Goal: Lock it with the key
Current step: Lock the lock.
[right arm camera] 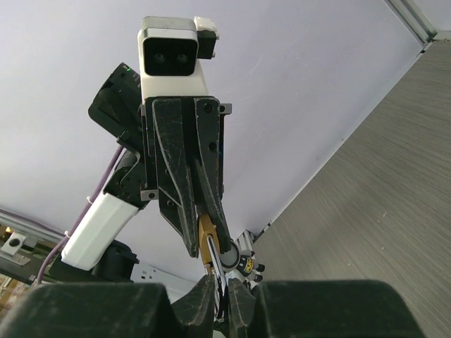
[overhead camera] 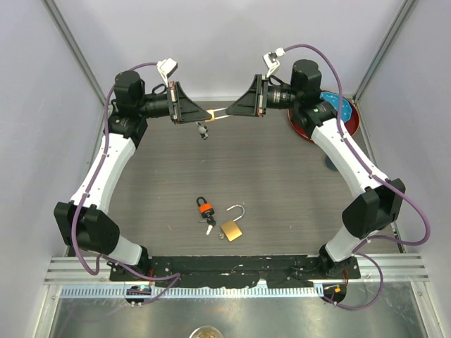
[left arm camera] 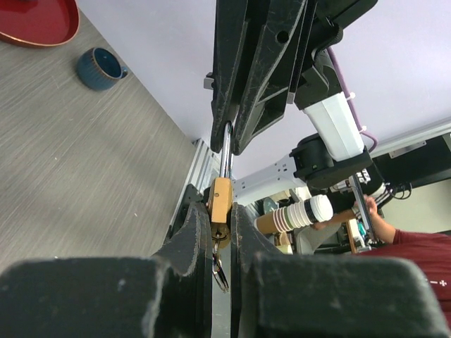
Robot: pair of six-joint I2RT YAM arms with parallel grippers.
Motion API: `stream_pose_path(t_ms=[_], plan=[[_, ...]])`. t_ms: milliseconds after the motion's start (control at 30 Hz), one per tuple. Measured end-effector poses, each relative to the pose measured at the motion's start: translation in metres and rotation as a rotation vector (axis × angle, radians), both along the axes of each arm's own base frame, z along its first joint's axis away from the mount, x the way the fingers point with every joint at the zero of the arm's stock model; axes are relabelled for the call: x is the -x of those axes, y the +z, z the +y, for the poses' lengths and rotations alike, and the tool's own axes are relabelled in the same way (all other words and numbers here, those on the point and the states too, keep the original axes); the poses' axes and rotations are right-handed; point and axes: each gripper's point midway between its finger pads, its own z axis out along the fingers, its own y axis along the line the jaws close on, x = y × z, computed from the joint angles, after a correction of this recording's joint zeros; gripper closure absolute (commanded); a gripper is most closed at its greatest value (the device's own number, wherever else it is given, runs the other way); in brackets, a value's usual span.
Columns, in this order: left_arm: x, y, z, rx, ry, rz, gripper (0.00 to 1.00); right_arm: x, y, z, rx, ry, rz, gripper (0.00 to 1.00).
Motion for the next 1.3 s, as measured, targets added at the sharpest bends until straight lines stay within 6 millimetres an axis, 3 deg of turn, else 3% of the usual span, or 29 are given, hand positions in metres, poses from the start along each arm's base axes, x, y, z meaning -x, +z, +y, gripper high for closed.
stream_pose_path(t_ms=[300,1300], plan=[[0.002,-0.001,0.000,0.001,-0.012,0.000,1.00,0.001,0.000,0.000,0.000,0.004,-0.004,0.98],[0.002,0.006,-0.004,0.030,-0.023,0.003,1.00,0.004,0.008,0.013,-0.022,-0.004,-0.047,0.98]])
